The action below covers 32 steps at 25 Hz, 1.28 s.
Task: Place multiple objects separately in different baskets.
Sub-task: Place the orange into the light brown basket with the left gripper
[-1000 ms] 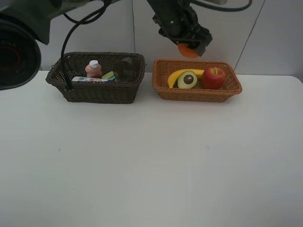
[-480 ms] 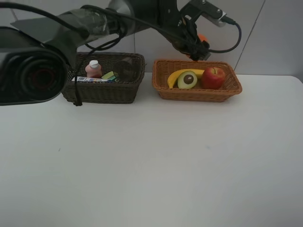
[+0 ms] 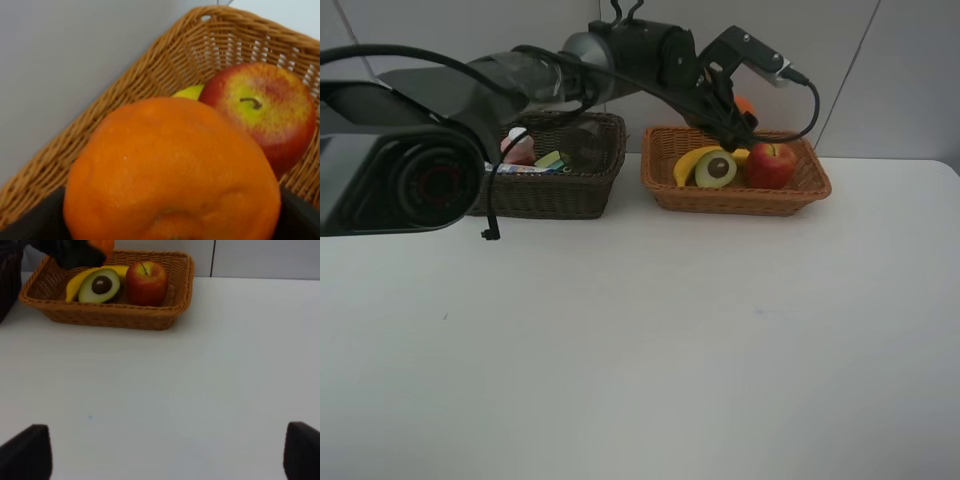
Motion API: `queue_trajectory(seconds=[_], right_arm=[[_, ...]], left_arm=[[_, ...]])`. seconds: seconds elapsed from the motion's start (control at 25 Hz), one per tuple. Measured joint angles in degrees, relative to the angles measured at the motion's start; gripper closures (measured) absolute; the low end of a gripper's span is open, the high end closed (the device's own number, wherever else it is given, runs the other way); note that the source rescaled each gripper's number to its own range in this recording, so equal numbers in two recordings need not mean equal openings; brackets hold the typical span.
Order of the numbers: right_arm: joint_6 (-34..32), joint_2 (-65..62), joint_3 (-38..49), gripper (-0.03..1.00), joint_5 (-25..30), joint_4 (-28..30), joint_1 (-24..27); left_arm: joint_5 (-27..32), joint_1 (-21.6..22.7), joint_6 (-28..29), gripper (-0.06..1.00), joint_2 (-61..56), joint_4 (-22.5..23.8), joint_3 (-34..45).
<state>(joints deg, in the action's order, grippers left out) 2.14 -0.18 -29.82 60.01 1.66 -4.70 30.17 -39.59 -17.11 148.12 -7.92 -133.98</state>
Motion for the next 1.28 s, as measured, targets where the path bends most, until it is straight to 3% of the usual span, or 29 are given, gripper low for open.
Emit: queue_trajectory(seconds=[1.28], right_arm=[[0.0,0.0,0.0,-0.01,0.0,0.0,0.0]], left_arm=[[0.62,0.0,-0.21,-0.01,1.06,0.18,0.0]])
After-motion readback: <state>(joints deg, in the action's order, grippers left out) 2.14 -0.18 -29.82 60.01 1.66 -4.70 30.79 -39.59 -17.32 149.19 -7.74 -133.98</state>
